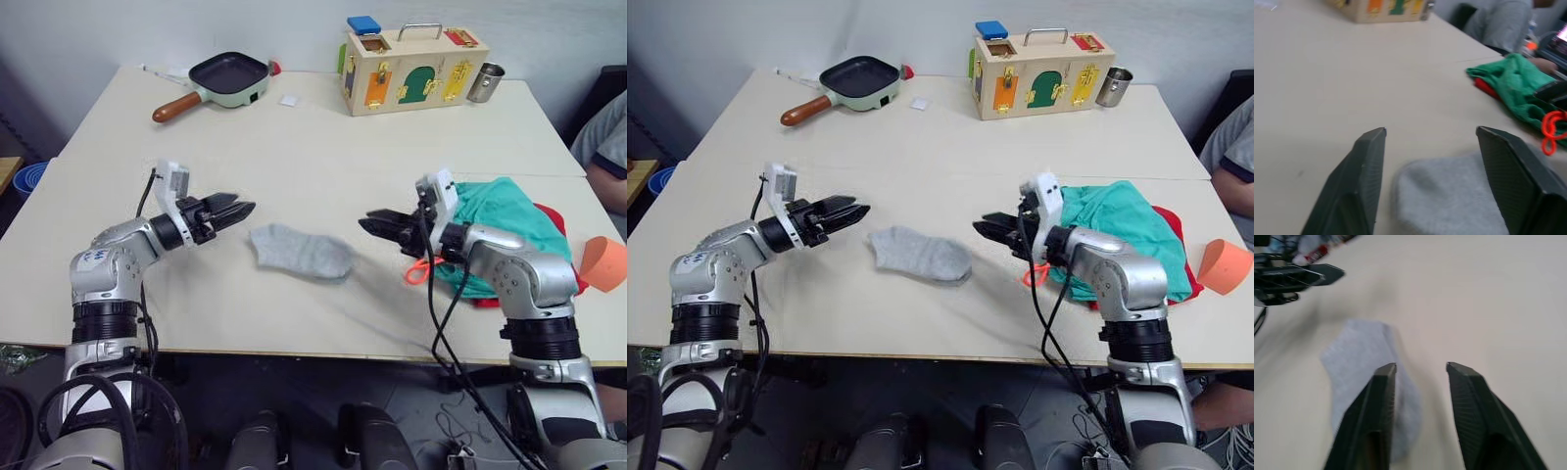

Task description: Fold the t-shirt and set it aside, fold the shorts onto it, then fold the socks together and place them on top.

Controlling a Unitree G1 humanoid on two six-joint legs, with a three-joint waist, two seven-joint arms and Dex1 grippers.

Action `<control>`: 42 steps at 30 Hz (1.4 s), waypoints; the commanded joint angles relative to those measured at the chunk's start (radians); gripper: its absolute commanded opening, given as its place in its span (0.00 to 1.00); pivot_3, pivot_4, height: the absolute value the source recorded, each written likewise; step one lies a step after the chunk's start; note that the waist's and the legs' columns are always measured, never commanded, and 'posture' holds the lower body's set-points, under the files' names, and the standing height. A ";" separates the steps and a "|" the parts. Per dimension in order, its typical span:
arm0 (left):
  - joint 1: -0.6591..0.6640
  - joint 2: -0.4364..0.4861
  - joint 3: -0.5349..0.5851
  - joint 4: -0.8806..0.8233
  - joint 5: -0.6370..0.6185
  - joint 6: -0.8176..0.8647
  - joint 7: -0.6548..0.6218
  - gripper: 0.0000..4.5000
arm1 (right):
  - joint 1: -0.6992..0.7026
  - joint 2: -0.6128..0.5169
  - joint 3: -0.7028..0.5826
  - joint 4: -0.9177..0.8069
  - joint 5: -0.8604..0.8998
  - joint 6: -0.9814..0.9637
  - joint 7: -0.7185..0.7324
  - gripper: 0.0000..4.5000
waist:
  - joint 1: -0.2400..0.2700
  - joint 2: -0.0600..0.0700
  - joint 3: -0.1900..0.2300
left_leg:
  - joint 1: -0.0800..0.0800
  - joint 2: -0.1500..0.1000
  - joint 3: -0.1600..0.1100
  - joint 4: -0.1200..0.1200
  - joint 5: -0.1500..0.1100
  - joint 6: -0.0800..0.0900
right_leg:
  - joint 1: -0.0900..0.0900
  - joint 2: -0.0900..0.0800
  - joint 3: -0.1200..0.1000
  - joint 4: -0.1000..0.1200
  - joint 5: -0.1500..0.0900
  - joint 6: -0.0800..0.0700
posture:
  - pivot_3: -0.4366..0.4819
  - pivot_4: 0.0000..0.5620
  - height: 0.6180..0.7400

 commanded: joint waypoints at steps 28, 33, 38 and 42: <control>0.073 -0.131 -0.199 0.120 0.175 -0.428 -0.058 0.00 | 0.213 -0.025 -0.068 -0.086 0.199 0.111 0.020 0.21 | 0.001 -0.001 0.000 | 0.001 0.000 -0.002 0.001 0.001 0.002 | 0.003 -0.002 -0.001 0.000 0.000 0.000 | 0.48 0.27 1.00; 0.050 -0.103 -0.220 0.172 0.213 -0.579 -0.128 0.00 | 0.243 0.005 -0.148 -0.129 0.298 0.359 -0.180 0.60 | 0.002 -0.001 -0.001 | 0.000 0.000 -0.006 0.001 0.001 0.002 | 0.003 -0.003 -0.003 -0.002 0.000 -0.001 | 0.48 0.27 1.00; 0.034 -0.095 -0.226 0.243 0.237 -0.624 -0.146 0.00 | 0.253 0.058 -0.148 -0.130 0.285 0.403 -0.279 0.98 | 0.000 -0.001 -0.001 | 0.000 -0.001 -0.004 0.000 0.001 0.002 | 0.002 -0.003 -0.003 -0.002 0.000 -0.001 | 0.48 0.27 1.00; 0.005 -0.106 -0.225 0.329 0.261 -0.657 -0.121 0.00 | 0.218 0.130 -0.132 -0.074 0.254 0.407 -0.358 0.99 | -0.001 -0.001 -0.001 | 0.000 -0.001 -0.004 0.000 0.001 0.003 | 0.003 -0.003 -0.003 -0.001 0.000 -0.001 | 0.48 0.27 1.00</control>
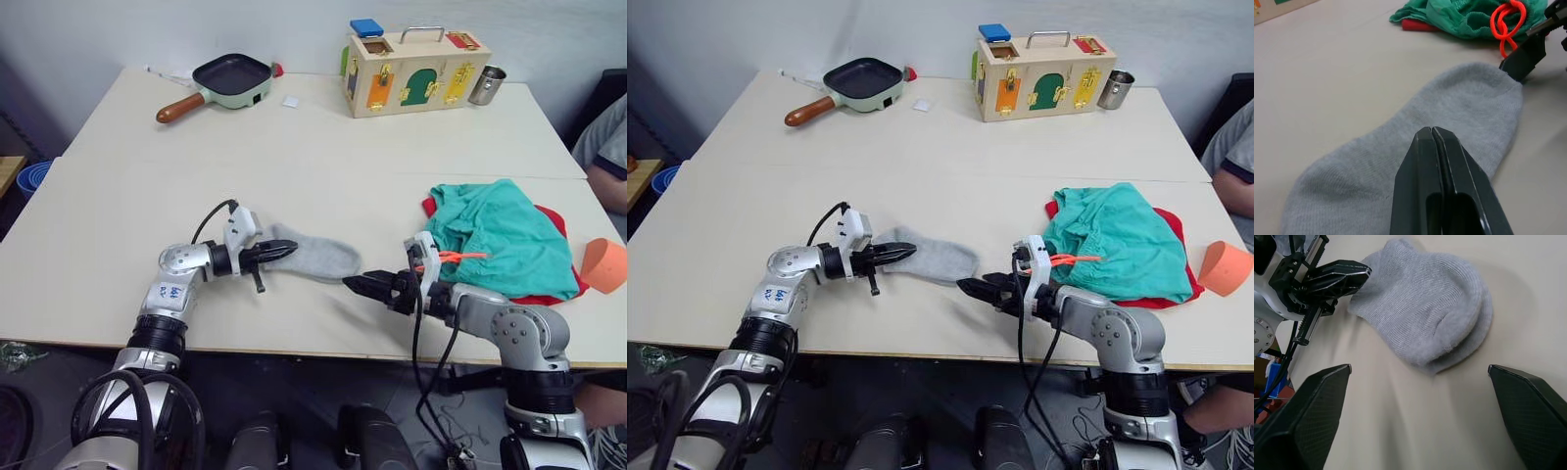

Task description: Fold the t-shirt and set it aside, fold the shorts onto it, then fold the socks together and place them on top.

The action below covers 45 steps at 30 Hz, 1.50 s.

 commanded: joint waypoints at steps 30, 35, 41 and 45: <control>-0.062 -0.119 -0.052 0.057 0.073 -0.007 0.058 0.00 | -0.309 -0.063 -0.010 0.237 -0.020 0.207 -0.042 0.01 | -0.002 -0.001 -0.001 | -0.002 0.000 0.000 -0.001 0.000 0.001 | -0.001 0.001 0.000 -0.001 0.000 0.000 | 0.48 0.27 1.00; -0.087 -0.156 -0.061 0.111 0.093 0.011 0.110 0.00 | -0.391 -0.083 -0.022 0.257 -0.012 0.292 -0.037 0.01 | 0.000 -0.001 -0.001 | -0.002 0.000 0.001 -0.001 0.000 0.001 | -0.002 0.000 0.000 -0.001 0.000 0.000 | 0.48 0.27 1.00; -0.053 -0.172 -0.064 0.117 0.104 0.014 0.148 0.00 | -0.471 -0.052 -0.015 0.267 -0.033 0.360 -0.053 0.01 | 0.000 -0.001 -0.001 | -0.002 0.000 0.001 -0.001 0.000 0.001 | -0.001 0.000 -0.001 -0.002 0.000 0.000 | 0.48 0.27 1.00; -0.015 -0.162 -0.055 0.093 0.102 0.043 0.179 0.00 | -0.533 0.028 -0.062 0.294 -0.054 0.372 -0.108 0.01 | -0.001 0.000 -0.001 | -0.002 0.000 0.001 -0.001 0.000 0.001 | -0.001 0.000 0.000 -0.001 0.000 0.000 | 0.48 0.27 1.00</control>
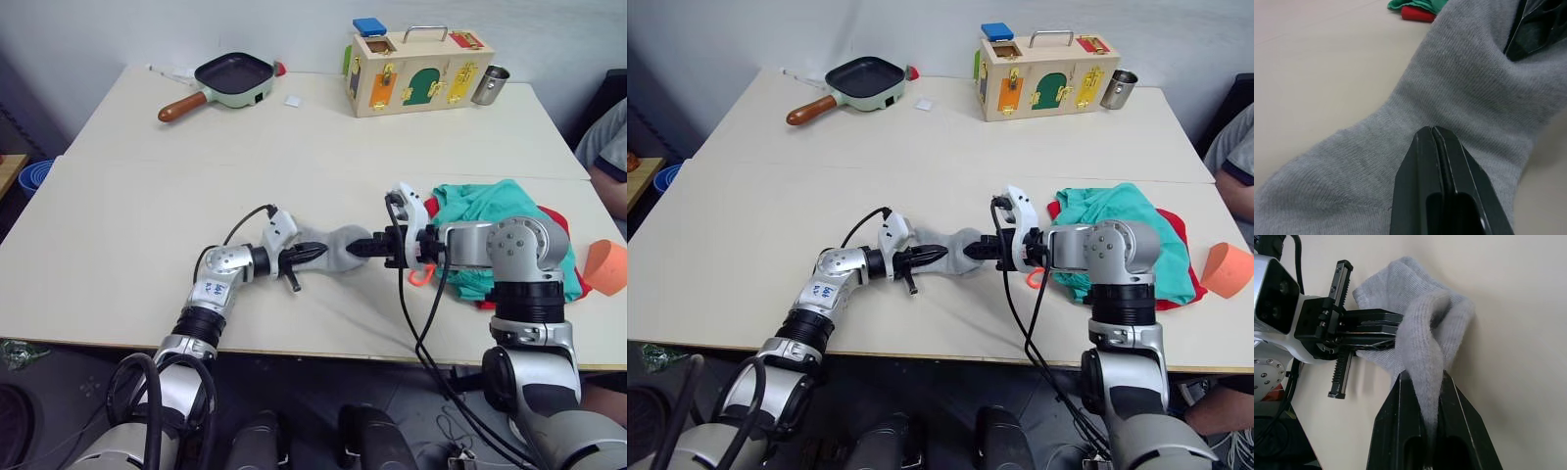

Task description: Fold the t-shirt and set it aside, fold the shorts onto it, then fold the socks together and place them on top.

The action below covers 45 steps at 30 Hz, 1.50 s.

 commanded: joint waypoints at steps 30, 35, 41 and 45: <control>0.220 0.140 0.127 -0.298 -0.143 0.178 0.025 0.00 | -0.005 0.312 -0.035 0.059 -0.111 -0.209 -0.102 0.01 | -0.026 0.002 -0.001 | 0.000 0.000 0.000 -0.003 0.001 -0.002 | -0.001 0.001 0.001 0.001 0.000 0.000 | 0.48 0.27 1.00; 0.220 0.124 0.121 -0.291 -0.141 0.177 0.045 0.00 | -0.002 0.329 0.007 0.088 -0.140 -0.254 -0.090 0.01 | -0.025 0.002 -0.001 | 0.000 0.000 0.000 -0.003 0.001 -0.002 | -0.001 0.001 0.001 0.001 0.000 0.000 | 0.48 0.27 1.00; 0.234 0.143 0.125 -0.305 -0.137 0.189 0.045 0.00 | 0.014 0.319 0.111 0.151 -0.211 -0.428 0.003 0.13 | -0.026 0.002 -0.001 | 0.001 0.000 0.000 -0.003 0.001 -0.002 | -0.001 0.001 0.001 0.001 0.000 0.000 | 0.48 0.27 1.00; 0.279 0.212 0.165 -0.392 -0.180 0.238 0.009 0.00 | 0.016 0.279 0.201 0.087 -0.211 -0.480 0.143 0.40 | -0.030 0.002 -0.001 | 0.001 0.001 0.000 -0.003 0.001 -0.003 | -0.002 0.001 0.001 0.001 0.000 0.000 | 0.48 0.27 1.00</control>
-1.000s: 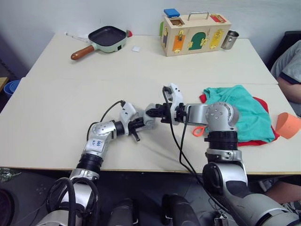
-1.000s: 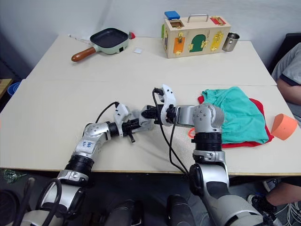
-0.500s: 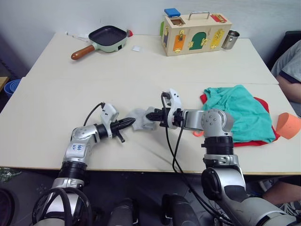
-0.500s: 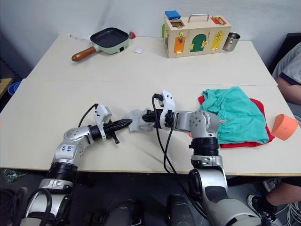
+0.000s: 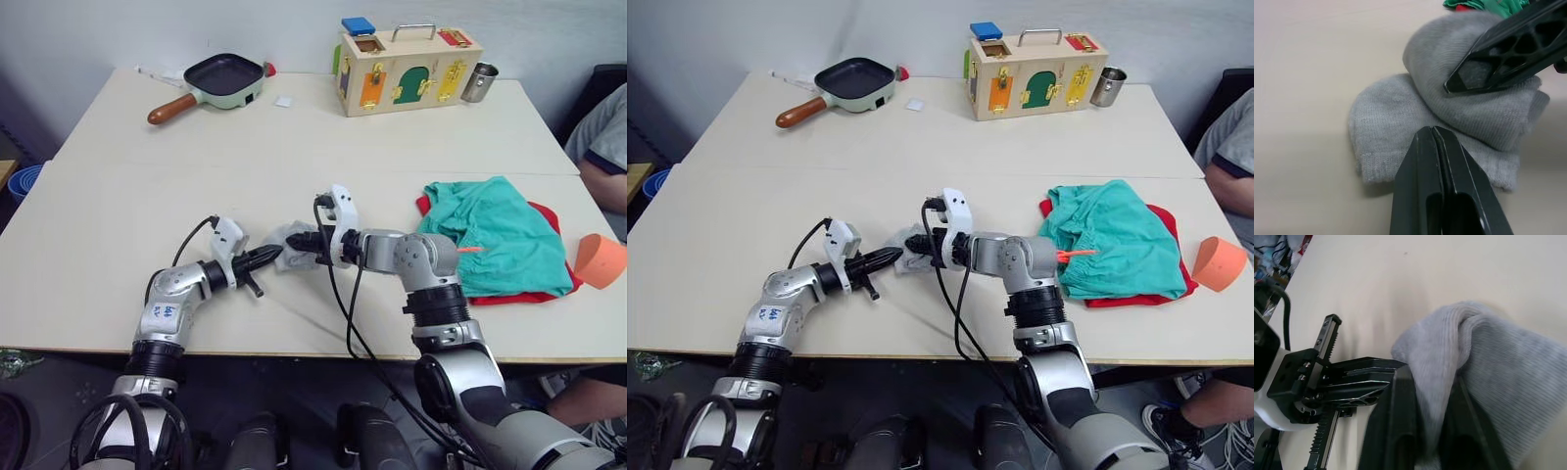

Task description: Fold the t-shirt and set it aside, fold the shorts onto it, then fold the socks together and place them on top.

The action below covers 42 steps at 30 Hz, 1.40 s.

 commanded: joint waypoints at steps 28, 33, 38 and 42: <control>-0.236 0.004 -0.114 0.004 -0.039 0.113 -0.014 0.00 | 0.180 -0.198 0.146 0.067 -0.314 -0.953 0.373 0.20 | 0.025 0.000 0.001 | 0.001 0.001 0.003 0.000 0.000 -0.002 | 0.001 0.004 0.001 -0.004 0.000 0.000 | 0.48 0.27 1.00; -0.228 -0.027 -0.133 0.100 0.011 0.091 -0.009 0.00 | 0.186 -0.161 0.163 0.092 -0.353 -0.983 0.365 0.01 | 0.028 0.000 0.001 | 0.000 0.001 0.003 0.000 0.000 -0.002 | 0.000 0.004 0.001 -0.004 0.000 0.000 | 0.48 0.27 1.00; -0.178 -0.012 -0.150 0.139 0.066 0.063 0.000 0.00 | 0.202 -0.153 0.187 0.076 -0.373 -0.976 0.382 0.01 | 0.027 0.000 0.001 | 0.001 0.001 0.002 0.001 0.000 -0.002 | 0.001 0.003 0.001 -0.003 0.000 0.000 | 0.48 0.27 1.00; -0.155 -0.019 -0.116 0.145 0.048 0.070 0.023 0.00 | 0.214 -0.158 0.209 0.113 -0.412 -0.981 0.360 0.01 | 0.025 0.000 0.001 | 0.002 0.001 0.002 0.001 0.000 -0.002 | 0.002 0.003 0.001 -0.002 0.000 0.000 | 0.48 0.27 1.00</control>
